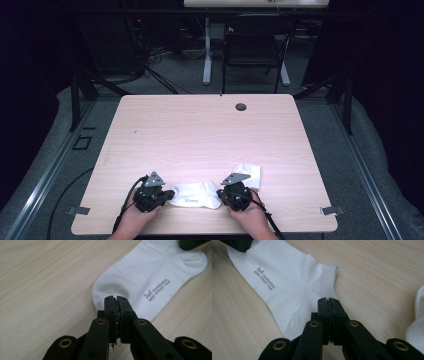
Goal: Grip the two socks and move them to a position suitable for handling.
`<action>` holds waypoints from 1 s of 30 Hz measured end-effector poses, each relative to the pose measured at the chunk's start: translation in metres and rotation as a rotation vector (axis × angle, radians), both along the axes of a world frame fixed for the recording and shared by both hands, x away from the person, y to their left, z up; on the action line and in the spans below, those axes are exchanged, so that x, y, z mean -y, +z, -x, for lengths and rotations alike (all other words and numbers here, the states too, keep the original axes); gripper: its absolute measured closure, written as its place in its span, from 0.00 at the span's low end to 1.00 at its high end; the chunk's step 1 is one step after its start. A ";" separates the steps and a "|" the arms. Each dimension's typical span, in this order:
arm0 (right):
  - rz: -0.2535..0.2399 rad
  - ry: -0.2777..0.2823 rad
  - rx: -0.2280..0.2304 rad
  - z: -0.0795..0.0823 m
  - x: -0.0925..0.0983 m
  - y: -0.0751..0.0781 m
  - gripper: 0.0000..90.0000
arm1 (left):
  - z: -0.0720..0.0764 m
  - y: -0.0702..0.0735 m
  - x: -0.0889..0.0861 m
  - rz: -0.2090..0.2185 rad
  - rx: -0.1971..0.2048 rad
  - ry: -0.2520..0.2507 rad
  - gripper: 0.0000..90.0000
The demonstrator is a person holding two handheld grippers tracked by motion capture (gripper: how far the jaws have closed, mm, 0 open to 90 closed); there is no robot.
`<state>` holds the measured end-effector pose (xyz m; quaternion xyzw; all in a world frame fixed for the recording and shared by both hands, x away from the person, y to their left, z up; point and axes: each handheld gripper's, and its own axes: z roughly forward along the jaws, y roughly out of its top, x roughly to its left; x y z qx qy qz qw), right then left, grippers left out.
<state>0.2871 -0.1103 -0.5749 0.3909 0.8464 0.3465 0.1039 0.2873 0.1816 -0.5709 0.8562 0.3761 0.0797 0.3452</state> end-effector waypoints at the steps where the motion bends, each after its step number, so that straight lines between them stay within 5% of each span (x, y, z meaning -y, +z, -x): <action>1: 0.004 0.004 -0.006 0.002 0.000 0.000 0.99 | 0.002 -0.001 0.000 0.009 -0.004 0.002 0.97; 8: 0.018 0.021 -0.017 0.013 0.001 0.002 0.98 | 0.010 -0.002 -0.002 0.031 -0.022 -0.003 0.96; 13: -0.023 0.009 -0.029 0.013 0.002 0.002 0.92 | 0.007 0.000 -0.005 0.080 -0.021 0.023 0.90; 21: -0.073 -0.008 0.055 0.014 0.011 0.012 0.75 | 0.003 0.010 -0.015 0.129 0.030 0.068 0.69; 30: -0.131 -0.059 0.099 0.010 0.022 0.016 0.63 | -0.009 0.008 -0.027 0.099 0.062 0.136 0.61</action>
